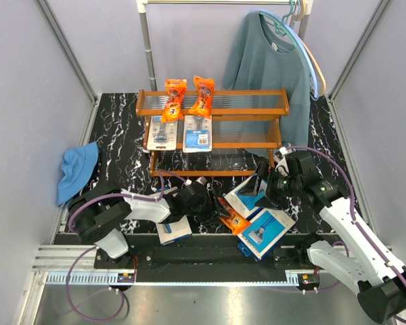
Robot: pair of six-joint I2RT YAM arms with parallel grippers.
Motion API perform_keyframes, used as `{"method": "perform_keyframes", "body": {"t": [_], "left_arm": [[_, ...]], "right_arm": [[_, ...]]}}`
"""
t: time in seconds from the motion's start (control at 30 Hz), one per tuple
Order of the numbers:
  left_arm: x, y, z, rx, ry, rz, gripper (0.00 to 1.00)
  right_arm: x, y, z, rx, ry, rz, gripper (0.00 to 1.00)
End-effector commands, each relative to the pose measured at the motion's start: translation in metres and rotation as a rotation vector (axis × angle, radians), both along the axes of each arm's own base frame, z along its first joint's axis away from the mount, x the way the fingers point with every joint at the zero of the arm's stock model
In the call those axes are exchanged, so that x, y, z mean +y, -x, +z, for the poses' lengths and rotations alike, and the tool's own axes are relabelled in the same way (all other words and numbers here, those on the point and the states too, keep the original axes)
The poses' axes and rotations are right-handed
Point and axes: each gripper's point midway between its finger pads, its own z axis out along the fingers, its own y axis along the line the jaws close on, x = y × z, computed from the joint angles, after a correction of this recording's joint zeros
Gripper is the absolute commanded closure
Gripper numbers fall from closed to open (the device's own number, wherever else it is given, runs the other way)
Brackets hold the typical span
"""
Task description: Place and organize the shaving razors onto the shelf
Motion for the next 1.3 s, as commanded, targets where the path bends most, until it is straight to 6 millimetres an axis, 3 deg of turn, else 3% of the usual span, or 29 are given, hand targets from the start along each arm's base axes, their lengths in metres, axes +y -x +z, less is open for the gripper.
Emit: {"method": "perform_keyframes", "body": {"t": [0.0, 0.03, 0.07, 0.17, 0.5, 0.73, 0.97, 1.27], "left_arm": [[-0.006, -0.001, -0.003, -0.014, 0.039, 0.0, 0.6], [-0.005, -0.001, -0.004, -0.014, 0.037, 0.001, 0.65], [-0.005, 0.0, -0.005, -0.013, 0.036, -0.001, 0.81], [-0.002, 0.0, -0.01, -0.01, 0.019, -0.001, 1.0], [0.007, -0.006, 0.008, -0.099, -0.047, -0.02, 1.0], [0.012, -0.016, 0.045, -0.216, -0.067, -0.04, 1.0], [0.022, -0.023, 0.095, -0.364, -0.1, -0.094, 1.0], [0.011, -0.016, 0.14, -0.517, -0.035, -0.27, 1.0]], "right_arm": [[0.0, -0.004, 0.001, -0.011, 0.001, -0.011, 0.0], [0.0, -0.004, 0.001, -0.011, 0.001, -0.011, 0.0], [0.0, -0.003, 0.0, -0.011, 0.001, -0.009, 0.0], [-0.002, -0.001, -0.002, -0.008, 0.002, -0.012, 0.0], [-0.003, 0.001, -0.008, 0.002, 0.003, -0.019, 0.0], [-0.002, -0.001, -0.006, -0.01, -0.001, -0.016, 0.0], [0.0, -0.003, 0.001, -0.033, -0.014, -0.009, 0.0], [0.006, -0.002, 0.012, -0.066, -0.066, 0.024, 0.0]]}}
